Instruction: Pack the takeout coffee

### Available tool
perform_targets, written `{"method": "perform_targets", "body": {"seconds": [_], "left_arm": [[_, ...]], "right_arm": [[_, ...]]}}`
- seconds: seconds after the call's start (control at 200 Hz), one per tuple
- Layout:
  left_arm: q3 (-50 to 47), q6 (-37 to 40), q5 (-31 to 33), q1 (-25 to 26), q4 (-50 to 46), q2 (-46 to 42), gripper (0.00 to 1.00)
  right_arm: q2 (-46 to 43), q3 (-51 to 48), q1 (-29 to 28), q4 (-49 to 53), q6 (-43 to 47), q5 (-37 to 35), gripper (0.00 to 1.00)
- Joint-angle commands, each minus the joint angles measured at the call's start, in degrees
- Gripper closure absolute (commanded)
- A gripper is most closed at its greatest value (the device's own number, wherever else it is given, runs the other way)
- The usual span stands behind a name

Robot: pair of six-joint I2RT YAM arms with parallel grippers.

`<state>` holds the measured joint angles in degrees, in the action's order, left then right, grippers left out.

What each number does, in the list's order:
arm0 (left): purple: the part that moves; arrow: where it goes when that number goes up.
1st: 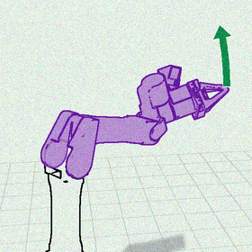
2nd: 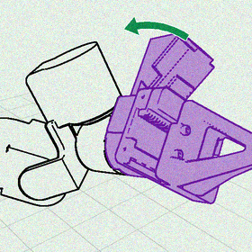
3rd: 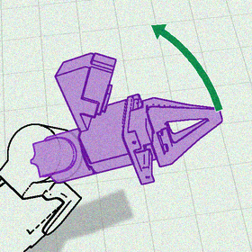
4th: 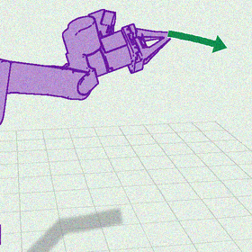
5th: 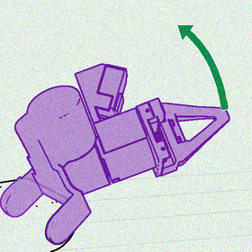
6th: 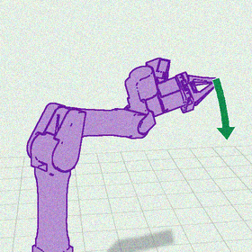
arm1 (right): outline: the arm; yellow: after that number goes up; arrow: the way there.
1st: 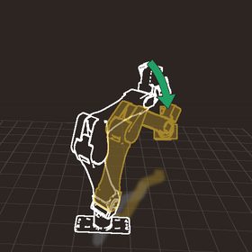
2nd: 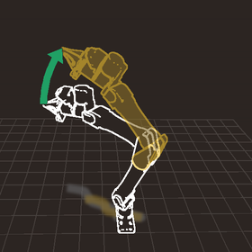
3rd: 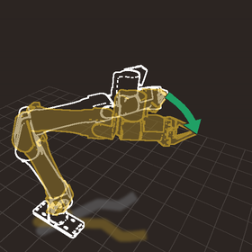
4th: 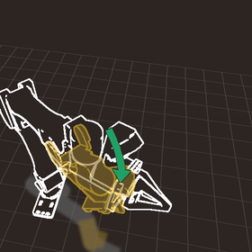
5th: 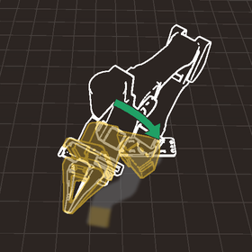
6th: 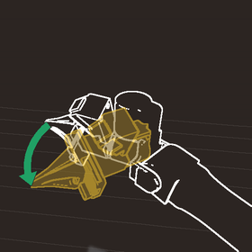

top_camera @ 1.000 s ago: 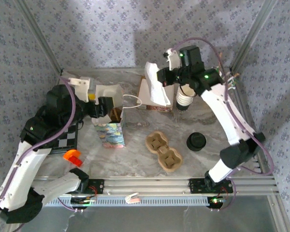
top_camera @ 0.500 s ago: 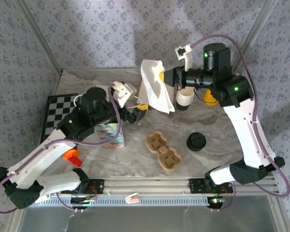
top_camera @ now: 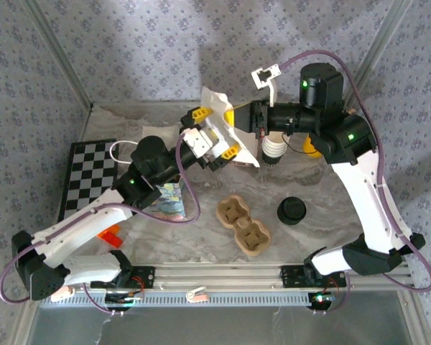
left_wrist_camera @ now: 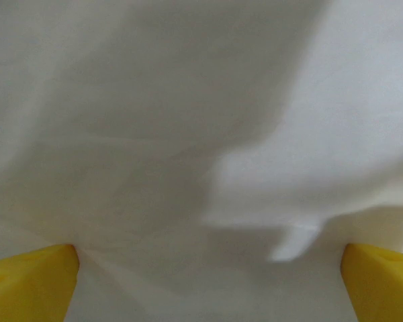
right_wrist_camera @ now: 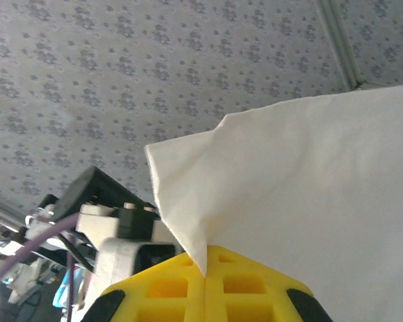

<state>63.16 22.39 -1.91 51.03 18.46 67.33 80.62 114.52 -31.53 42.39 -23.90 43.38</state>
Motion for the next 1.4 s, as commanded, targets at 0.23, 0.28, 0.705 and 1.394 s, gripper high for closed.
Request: {"method": "perform_targets", "body": {"seconds": [0.23,0.28,0.705,1.394], "left_arm": [[1.3,2.0,5.2,0.5,11.3,0.3,0.06],[0.6,2.3,5.5,0.5,10.1,-0.7,0.07],[11.8,0.6,-11.1,-7.6,-27.6,-7.8,0.00],[17.4,-6.0,-21.3,-9.1,-23.4,0.1,0.00]], "right_arm": [[-0.3,-2.9,0.5,-5.9,-8.6,-1.3,1.00],[-0.3,-2.1,1.2,-5.1,-8.7,-1.7,1.00],[3.2,8.7,4.2,12.4,7.5,2.1,1.00],[4.5,5.8,1.1,10.1,10.6,14.3,1.00]]}}
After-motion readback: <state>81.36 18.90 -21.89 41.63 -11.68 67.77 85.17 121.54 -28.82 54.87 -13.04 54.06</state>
